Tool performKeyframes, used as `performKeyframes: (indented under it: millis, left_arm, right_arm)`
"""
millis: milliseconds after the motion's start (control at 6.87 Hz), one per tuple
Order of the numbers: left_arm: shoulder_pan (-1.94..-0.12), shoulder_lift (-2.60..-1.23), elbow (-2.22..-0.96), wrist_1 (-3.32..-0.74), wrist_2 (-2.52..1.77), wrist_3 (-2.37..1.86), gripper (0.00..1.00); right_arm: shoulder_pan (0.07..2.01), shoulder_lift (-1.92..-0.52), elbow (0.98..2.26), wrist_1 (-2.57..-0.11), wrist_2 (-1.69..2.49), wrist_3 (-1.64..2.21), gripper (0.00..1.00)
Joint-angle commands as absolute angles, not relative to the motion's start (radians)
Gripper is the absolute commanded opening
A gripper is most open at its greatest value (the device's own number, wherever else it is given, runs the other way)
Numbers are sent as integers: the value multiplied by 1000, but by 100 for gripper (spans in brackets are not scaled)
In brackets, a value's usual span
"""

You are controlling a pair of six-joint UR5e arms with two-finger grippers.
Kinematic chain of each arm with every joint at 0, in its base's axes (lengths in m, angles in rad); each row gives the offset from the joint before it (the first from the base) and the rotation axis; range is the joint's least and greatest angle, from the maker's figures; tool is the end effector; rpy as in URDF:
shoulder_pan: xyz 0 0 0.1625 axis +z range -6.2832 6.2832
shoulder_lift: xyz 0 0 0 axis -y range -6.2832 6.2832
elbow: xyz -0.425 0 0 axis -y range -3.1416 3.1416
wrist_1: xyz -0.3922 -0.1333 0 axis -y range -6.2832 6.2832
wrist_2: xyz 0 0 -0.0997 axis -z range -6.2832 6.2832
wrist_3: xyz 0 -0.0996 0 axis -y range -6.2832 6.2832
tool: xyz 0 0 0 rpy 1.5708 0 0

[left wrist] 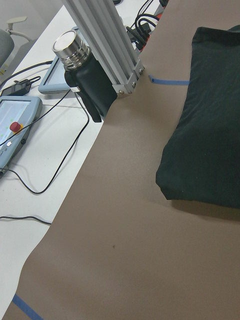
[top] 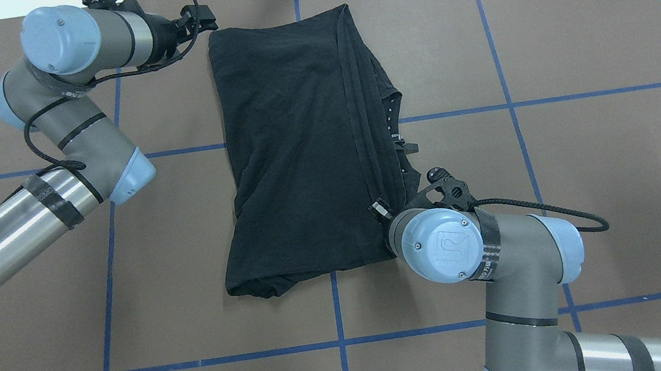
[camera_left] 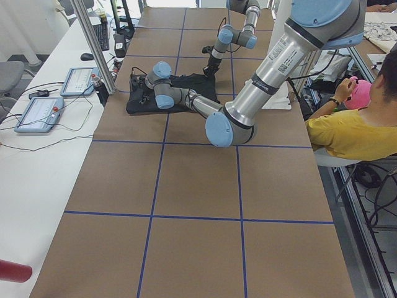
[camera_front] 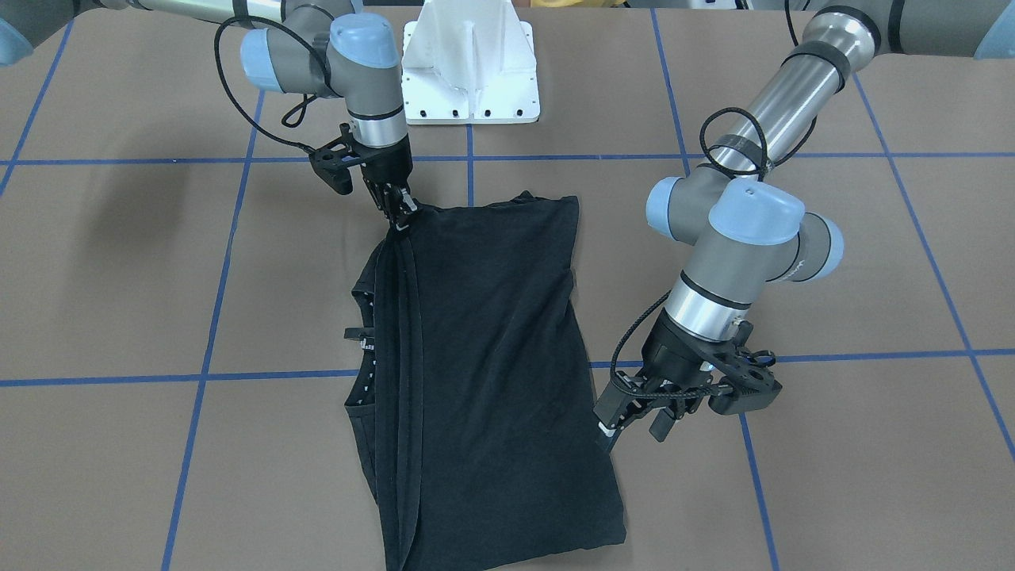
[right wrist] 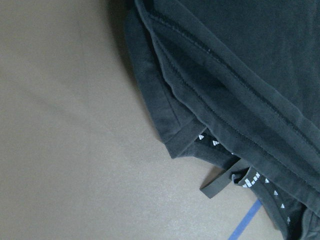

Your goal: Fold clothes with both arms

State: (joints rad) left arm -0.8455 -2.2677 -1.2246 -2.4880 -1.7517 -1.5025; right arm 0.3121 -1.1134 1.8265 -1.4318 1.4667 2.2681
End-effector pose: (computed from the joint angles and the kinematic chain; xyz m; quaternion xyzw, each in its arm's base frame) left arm 0.4207 -0.6485 0.2877 0.1949 0.5615 -0.2545 0.7628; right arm -0.5502 -0.3285 0.2774 -0.0325 -0.4142 0.4585 0.7856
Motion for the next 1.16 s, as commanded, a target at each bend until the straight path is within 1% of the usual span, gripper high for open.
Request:
performKeyframes:
  millis: [0,146,291,437,582,873,1019]
  left_arm:
    - [-804,-2052,-1495,-2500,-1753,-1538,99]
    - [-714,-1964,-1629,-2494,-1715,-1721,99]
    - [-578,-1848,-1789,-2485,-1627,-1858,99]
    - [-458,-1786,-1889,-2436,-1538,-1988,99]
    - [-374,-1786,-1919,-2337,-1498,-2053,99]
    - [-281,-1784,-1921,-2298,-1463,-2112,98]
    - [-228,-1786,-1908,-2281,-1463,-2129,93]
  right_arm:
    - [318,-1138,1909,-1498,1485,2269,0]
    - [316,-1166,1948,-1508,1485,2269,0]
    - [313,-1196,1977,-1508,1489,2269,0]
    - [308,-1206,1982,-1506,1499,2270,0]
    - [301,-1230,2014,-1508,1511,2270,0]
    - [293,-1250,2036,-1508,1516,2270,0]
    - [293,-1250,2036,-1506,1517,2270,0]
